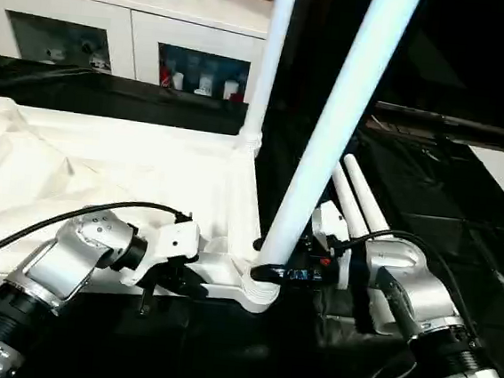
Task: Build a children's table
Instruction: Insert table leg to table base
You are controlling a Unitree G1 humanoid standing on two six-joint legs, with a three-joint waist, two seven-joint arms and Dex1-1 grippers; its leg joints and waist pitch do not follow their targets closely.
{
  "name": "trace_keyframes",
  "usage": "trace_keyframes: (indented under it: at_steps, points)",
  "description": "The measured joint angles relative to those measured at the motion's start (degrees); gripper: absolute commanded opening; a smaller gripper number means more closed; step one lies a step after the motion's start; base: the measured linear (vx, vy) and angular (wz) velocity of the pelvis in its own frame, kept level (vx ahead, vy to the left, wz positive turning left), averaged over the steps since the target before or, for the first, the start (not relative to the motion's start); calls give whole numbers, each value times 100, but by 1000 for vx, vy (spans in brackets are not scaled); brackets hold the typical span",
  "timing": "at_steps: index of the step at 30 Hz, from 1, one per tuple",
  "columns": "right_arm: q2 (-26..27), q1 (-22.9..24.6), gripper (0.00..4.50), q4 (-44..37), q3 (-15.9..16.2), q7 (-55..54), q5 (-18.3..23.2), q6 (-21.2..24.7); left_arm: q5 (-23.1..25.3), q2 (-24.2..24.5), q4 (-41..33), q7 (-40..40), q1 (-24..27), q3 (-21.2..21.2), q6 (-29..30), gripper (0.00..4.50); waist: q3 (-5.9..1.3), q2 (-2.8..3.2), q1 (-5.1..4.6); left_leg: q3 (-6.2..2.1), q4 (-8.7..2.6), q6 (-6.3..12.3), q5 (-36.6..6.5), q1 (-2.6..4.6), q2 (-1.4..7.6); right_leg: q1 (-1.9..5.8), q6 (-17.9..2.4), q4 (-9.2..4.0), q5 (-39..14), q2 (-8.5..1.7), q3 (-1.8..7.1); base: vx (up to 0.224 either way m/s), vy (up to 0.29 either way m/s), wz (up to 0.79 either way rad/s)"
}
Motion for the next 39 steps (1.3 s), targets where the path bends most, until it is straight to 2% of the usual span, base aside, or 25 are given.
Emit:
trace_keyframes:
  at_steps: [2,4,7,8,10,11,12,13,14,15,16,17,18,19,20,21,23,25,27,29,38,39]
  points:
    - [30,-5,185,67,-4,-66,0,-86,8,-20,23,35,0,0,-26,0,-1,-2,-1,0,-7,0,0,2,0,1,0,0,0,0,0,0,0,0]
    - [267,-104,185,490,-127,-484,-3,-299,145,-128,228,307,-75,47,-141,0,-1,0,-31,-3,-12,-1,0,27,-1,-12,2,0,-1,0,-6,0,0,0]
    - [551,-339,185,1031,-252,-1326,-79,-473,332,-324,593,785,-253,114,-119,0,5,9,-89,-44,-9,-1,0,49,0,3,5,-31,-4,-15,-67,-67,-1,-6]
    - [696,-468,184,1291,-353,-1782,-158,-499,376,-477,783,1069,-343,167,-8,0,16,24,-141,-94,-8,-1,0,58,0,34,5,-80,-4,-16,-119,-73,22,-13]
    - [819,-572,184,1477,-442,-2315,-237,-507,440,-659,889,1386,-445,171,195,0,59,100,-200,-198,-21,-1,-2,61,12,104,5,-234,-5,-22,-274,-74,33,-16]
    - [909,-628,184,1548,-474,-2616,-272,-509,450,-733,926,1546,-487,195,341,0,94,164,-245,-284,-33,-1,-2,41,16,204,-5,-318,-19,-40,-390,-112,55,-20]
    - [956,-643,184,1568,-498,-2791,-283,-509,451,-764,944,1629,-507,204,407,0,113,189,-250,-305,-54,-2,-1,28,21,219,-41,-261,-91,-46,-435,-112,55,-20]
    - [998,-642,184,1583,-519,-2956,-289,-511,454,-828,978,1741,-541,211,506,0,116,178,-234,-284,-60,-2,-1,19,18,216,-141,-72,-229,-63,-394,-110,16,0]
    - [1094,-680,184,1662,-626,-3291,-309,-514,482,-1020,1033,2003,-626,228,734,0,98,59,-144,-102,-71,-3,0,23,-3,239,-184,235,-387,-140,-206,-8,-70,16]
    - [1169,-780,184,1775,-656,-3519,-340,-514,510,-1104,1037,2167,-673,291,870,0,95,-53,-104,-28,-38,-9,-4,75,-29,117,-56,285,-369,-178,-117,-8,-70,16]
    - [1241,-879,184,1867,-690,-3788,-381,-517,528,-1215,1051,2325,-702,363,1021,0,111,-63,-85,-48,90,-67,-152,86,-37,85,-54,297,-367,-198,-138,3,-89,-10]
    - [1362,-996,184,2028,-753,-4109,-384,-541,527,-1340,1056,2496,-713,446,1224,0,109,14,-45,-173,275,-29,-253,65,-22,66,-53,284,-367,-222,-242,21,4,-48]
    - [1501,-1129,184,2211,-843,-4548,-390,-599,528,-1525,1071,2683,-811,483,1466,0,76,163,-31,-331,270,-142,-198,45,-23,48,-51,258,-363,-219,-394,21,4,-48]
    - [1591,-1205,184,2326,-923,-4826,-384,-625,538,-1622,1073,2821,-862,496,1627,0,69,181,-55,-360,220,-156,-190,9,5,26,-54,190,-357,-190,-413,28,54,-36]
    - [1679,-1320,184,2496,-996,-5107,-381,-634,559,-1715,1079,2993,-913,499,1787,0,64,164,-95,-334,135,-168,-176,-2,4,17,-109,114,-303,-173,-393,0,0,0]
    - [1826,-1445,184,2701,-1094,-5410,-376,-637,596,-1781,1084,3166,-935,505,1907,0,65,128,-134,-292,96,-168,-177,5,1,18,-157,76,-219,-174,-366,0,0,0]
    - [2000,-1593,184,2916,-1146,-5859,-391,-643,673,-1858,1085,3405,-953,509,2010,0,78,81,-156,-266,94,-167,-178,45,3,21,-170,67,-165,-175,-349,-20,-15,9]
    - [2053,-1630,184,2969,-1146,-5972,-392,-661,674,-1856,1085,3448,-953,509,2038,0,93,105,-175,-300,85,-167,-179,56,7,45,-166,1,-167,-176,-401,0,0,0]
    - [2084,-1709,184,3036,-1151,-6024,-396,-667,674,-1840,1067,3463,-967,524,2055,0,95,122,-190,-334,28,-168,-180,16,6,62,-165,-112,-167,-176,-471,0,0,0]
    - [2090,-1760,184,3076,-1159,-6024,-404,-668,673,-1840,1064,3468,-988,540,2084,0,95,121,-191,-330,-33,-168,-180,2,6,63,-165,-216,-167,-184,-510,0,0,0]
    - [2180,-1957,184,3413,-1143,-6048,-620,-861,665,-1769,1047,3465,-985,536,2089,0,94,115,-190,-262,-38,-167,-179,10,1,36,-167,-213,-166,-191,-443,0,0,0]
    - [2181,-1957,219,3416,-1141,-6005,-627,-864,662,-1764,1042,3462,-984,534,2089,0,94,115,-190,-259,-39,-167,-179,11,1,33,-167,-209,-166,-190,-436,0,0,0]
